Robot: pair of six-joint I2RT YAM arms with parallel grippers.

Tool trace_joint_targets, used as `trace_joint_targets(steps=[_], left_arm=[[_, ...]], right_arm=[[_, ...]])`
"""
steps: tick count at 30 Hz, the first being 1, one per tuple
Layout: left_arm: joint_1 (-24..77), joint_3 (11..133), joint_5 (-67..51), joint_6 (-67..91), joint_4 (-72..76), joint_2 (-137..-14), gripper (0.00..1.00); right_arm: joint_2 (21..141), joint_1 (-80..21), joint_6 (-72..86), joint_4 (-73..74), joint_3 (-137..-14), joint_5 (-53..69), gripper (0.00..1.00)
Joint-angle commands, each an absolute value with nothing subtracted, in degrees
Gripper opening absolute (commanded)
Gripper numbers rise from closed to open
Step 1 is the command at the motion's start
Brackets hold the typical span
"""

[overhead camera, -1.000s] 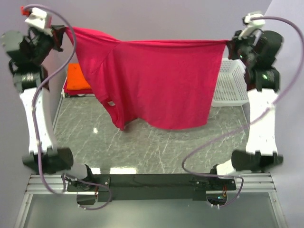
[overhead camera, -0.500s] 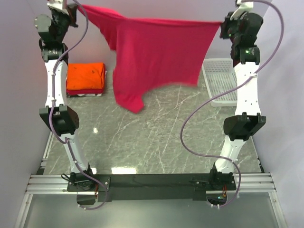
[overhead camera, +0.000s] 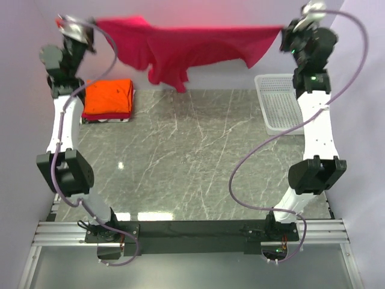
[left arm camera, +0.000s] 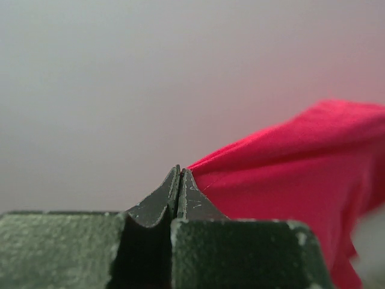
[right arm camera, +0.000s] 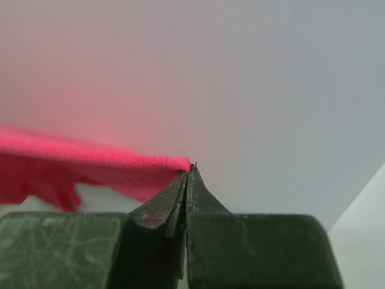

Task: Fold and stack the t-shirts
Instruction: Flatten the tshirt out

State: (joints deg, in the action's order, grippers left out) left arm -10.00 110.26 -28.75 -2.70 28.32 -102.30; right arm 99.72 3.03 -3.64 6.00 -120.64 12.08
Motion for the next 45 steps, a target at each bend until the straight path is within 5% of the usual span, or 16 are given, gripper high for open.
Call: trace_joint_targets(steps=[1, 6, 13, 17, 24, 31, 33, 36, 37, 38, 42, 45], left_arm=[[-10.7, 92.0, -34.0, -10.5, 28.6, -97.7, 0.01], [-10.9, 68.8, -36.6, -19.6, 25.1, -88.9, 0.01], [-13.4, 63.7, -41.1, -27.4, 11.1, -86.0, 0.01], [-16.5, 66.3, -49.0, -36.9, -6.4, -83.1, 0.01], [-19.0, 68.6, -49.8, -78.8, -62.9, -76.4, 0.01], [-19.6, 52.2, -38.2, -102.6, -78.7, -63.8, 0.01], [-19.6, 48.2, -35.7, -103.7, -78.7, -60.9, 0.09], [-19.6, 45.9, -32.1, -104.7, -78.6, -57.6, 0.30], [-19.6, 46.1, -31.6, -102.9, -78.0, -57.7, 0.43], [-19.6, 47.1, -31.6, -101.3, -76.7, -58.4, 0.57], [-19.5, 53.4, -38.1, -92.8, -71.5, -66.2, 0.57], [-18.8, 59.0, -45.8, -77.2, -59.9, -74.2, 0.50]], right_arm=[[100.1, 3.1, -7.5, 10.5, -108.9, 16.0, 0.00], [94.4, 3.0, -12.1, 11.3, -92.0, 17.9, 0.00], [89.2, 3.0, -16.9, 18.1, -81.5, 19.9, 0.00], [85.9, 3.0, -22.0, 23.9, -78.9, 21.3, 0.00], [77.9, 2.9, -33.5, 40.1, -69.4, 23.9, 0.00], [68.0, 2.2, -49.0, 46.5, -52.6, 20.8, 0.00], [65.2, 0.3, -52.3, 49.5, -48.5, 19.2, 0.00], [63.0, 0.3, -55.1, 51.9, -47.8, 17.5, 0.43], [62.8, 0.3, -54.7, 51.9, -48.3, 17.4, 0.65], [63.0, 0.3, -54.2, 52.0, -49.2, 18.1, 0.70], [68.9, 0.3, -47.0, 49.3, -56.3, 21.5, 0.71], [78.3, -1.7, -38.5, 45.9, -61.5, 21.9, 0.63]])
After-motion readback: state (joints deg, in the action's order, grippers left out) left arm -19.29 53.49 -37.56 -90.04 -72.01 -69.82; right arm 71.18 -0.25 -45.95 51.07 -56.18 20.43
